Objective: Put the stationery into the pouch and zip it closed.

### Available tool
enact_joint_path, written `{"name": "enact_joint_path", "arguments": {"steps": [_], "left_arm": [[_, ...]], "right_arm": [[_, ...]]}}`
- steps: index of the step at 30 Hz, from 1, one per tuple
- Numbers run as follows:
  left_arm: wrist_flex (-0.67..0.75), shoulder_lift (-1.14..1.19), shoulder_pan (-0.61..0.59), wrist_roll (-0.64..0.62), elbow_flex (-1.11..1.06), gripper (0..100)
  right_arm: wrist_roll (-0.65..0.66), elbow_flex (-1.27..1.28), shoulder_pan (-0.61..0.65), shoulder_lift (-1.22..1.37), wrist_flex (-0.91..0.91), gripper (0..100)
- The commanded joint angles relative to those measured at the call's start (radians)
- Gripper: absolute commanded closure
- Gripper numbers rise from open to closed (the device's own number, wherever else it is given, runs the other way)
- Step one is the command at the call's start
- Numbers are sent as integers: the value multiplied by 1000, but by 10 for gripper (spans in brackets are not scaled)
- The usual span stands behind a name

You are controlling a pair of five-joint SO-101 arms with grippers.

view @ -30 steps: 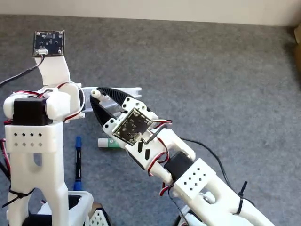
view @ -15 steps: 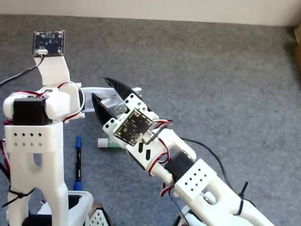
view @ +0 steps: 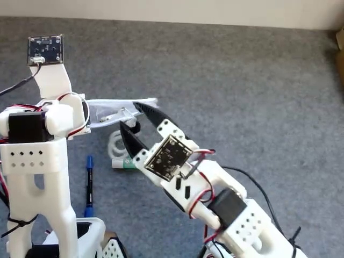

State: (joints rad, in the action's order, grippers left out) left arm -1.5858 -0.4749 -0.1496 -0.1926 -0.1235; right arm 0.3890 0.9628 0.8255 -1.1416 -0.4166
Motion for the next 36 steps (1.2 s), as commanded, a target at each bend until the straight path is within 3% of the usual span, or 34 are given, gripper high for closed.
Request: {"name": "enact_joint_path", "arguments": {"steps": [1, 8, 17, 28, 36], "left_arm": [[-5, 4, -10, 8, 7, 989], [-5, 4, -10, 8, 7, 989], [-3, 4, -10, 3, 7, 989], [18, 4, -97, 0, 13, 991], [18, 4, -102, -37, 12, 990]], "right_arm": [[5, -54, -8, -88, -148, 856], [5, 145, -5, -239, -148, 856], [5, 361, -5, -309, 85, 857], [6, 387, 8, -306, 84, 858], [11, 386, 70, -306, -19, 858]]}}
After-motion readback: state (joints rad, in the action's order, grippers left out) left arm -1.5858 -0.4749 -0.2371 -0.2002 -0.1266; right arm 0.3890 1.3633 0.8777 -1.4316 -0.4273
